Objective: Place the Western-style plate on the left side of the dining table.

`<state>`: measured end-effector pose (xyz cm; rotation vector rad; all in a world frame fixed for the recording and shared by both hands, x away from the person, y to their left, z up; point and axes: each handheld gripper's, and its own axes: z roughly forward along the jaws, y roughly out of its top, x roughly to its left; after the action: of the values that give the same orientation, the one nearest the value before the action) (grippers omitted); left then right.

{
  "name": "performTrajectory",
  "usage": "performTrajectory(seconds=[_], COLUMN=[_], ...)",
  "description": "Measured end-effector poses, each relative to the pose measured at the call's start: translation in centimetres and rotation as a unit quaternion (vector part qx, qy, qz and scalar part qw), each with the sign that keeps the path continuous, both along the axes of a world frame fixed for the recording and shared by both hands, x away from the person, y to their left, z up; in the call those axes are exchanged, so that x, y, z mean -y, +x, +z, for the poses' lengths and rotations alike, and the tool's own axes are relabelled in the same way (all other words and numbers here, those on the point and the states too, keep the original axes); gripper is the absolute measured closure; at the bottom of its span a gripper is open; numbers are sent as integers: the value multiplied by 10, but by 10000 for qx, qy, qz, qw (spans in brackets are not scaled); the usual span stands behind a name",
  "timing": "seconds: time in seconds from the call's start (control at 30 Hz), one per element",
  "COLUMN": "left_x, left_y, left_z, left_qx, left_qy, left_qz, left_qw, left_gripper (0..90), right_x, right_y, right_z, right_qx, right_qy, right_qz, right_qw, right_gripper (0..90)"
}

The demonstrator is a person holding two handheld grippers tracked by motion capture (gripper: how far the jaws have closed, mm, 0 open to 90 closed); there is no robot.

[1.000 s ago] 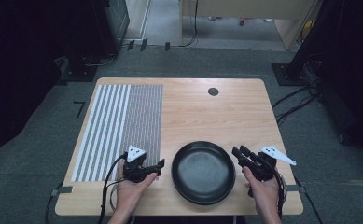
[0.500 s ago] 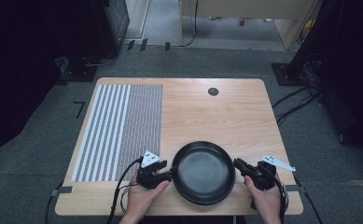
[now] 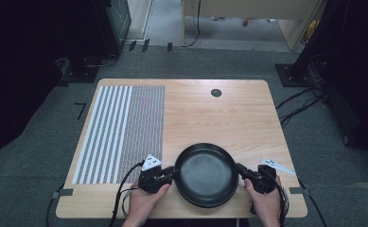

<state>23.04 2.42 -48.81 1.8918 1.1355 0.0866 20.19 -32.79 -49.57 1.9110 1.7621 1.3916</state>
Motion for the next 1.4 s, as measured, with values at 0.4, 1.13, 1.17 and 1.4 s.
performTrajectory(seconds=[0.4,1.13,1.17,1.4], left_x=[-1,-16,-16,-16], left_y=[4,6,6,7], left_z=[-4,9,9,6], left_qx=[-399,-389,-390,-431], left_qy=[-211,-104,-105,-171], left_qz=[-84,-113,-116,-113], left_qw=[9989,9991,9991,9989], left_gripper=[677,691,691,692], right_x=[-3,-19,-19,-18], right_y=[2,2,2,3], right_z=[-7,-13,-14,-18], right_qx=[88,-158,-195,-437], right_qy=[352,418,446,970], right_qz=[-152,259,241,21], right_qw=[9992,9987,9985,9943], right_gripper=[859,792,790,805])
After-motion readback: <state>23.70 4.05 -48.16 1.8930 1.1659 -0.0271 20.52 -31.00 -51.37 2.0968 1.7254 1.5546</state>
